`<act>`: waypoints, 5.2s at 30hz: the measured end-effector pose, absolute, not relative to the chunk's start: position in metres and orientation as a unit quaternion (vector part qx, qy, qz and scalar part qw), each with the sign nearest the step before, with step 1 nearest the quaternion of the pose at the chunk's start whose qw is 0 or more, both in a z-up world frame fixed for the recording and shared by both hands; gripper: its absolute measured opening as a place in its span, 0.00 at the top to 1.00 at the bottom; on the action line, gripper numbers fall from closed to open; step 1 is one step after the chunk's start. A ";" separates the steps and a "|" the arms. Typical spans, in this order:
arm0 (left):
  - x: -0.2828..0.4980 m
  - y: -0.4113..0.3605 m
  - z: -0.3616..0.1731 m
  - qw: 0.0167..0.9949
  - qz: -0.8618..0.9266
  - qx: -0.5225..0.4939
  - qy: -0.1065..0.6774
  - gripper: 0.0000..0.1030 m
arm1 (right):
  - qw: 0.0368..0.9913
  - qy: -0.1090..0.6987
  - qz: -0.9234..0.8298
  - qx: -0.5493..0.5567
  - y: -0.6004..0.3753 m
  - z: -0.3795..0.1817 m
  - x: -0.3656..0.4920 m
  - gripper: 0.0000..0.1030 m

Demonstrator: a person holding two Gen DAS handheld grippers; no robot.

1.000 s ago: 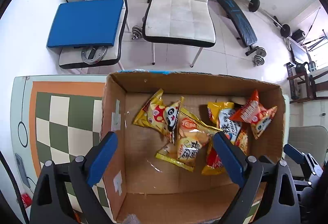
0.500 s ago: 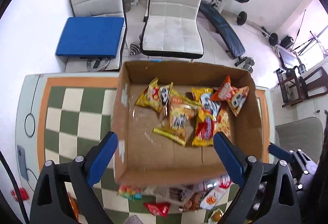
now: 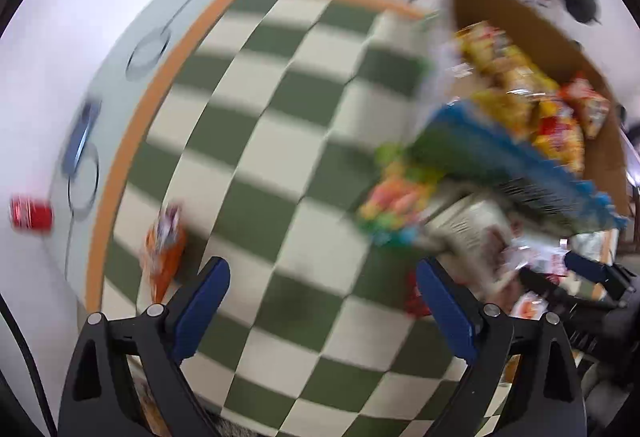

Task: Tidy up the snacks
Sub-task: 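Grasp orange panda bag with left tool while right tool grasps Franzzi cookie pack, then carry both packs into the box and open both tools, then grasp red triangular packet with left tool while right tool grasps brown cookie packet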

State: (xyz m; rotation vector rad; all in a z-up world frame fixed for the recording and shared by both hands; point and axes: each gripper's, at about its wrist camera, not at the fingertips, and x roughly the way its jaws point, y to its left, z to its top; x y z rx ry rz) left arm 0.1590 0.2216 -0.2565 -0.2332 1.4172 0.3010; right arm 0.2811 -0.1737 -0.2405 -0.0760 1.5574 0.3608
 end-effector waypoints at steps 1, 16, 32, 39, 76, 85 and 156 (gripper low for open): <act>0.152 0.228 -0.263 0.738 0.144 -0.111 0.650 0.07 | 0.695 0.699 0.159 -0.042 -0.169 -0.248 0.281 0.17; 0.118 0.293 -0.284 0.719 0.145 -0.095 0.673 0.07 | 0.634 0.755 0.144 -0.090 -0.116 -0.324 0.277 0.36; 0.135 0.361 -0.348 0.652 0.093 -0.003 0.753 0.07 | 0.574 0.814 0.084 0.036 -0.094 -0.339 0.256 0.28; 0.137 0.364 -0.382 0.640 0.080 -0.011 0.764 0.30 | 0.580 0.811 0.073 0.021 -0.078 -0.347 0.255 0.33; 0.280 0.136 -0.157 0.744 -0.081 -0.110 0.654 0.56 | 0.693 0.669 0.171 0.210 -0.247 -0.127 0.266 0.43; 0.369 0.122 -0.208 0.703 -0.060 -0.080 0.704 0.55 | 0.705 0.664 0.145 0.201 -0.234 -0.156 0.360 0.43; 0.181 0.180 -0.300 0.666 0.024 -0.123 0.735 0.14 | 0.659 0.726 0.069 0.184 -0.242 -0.266 0.254 0.23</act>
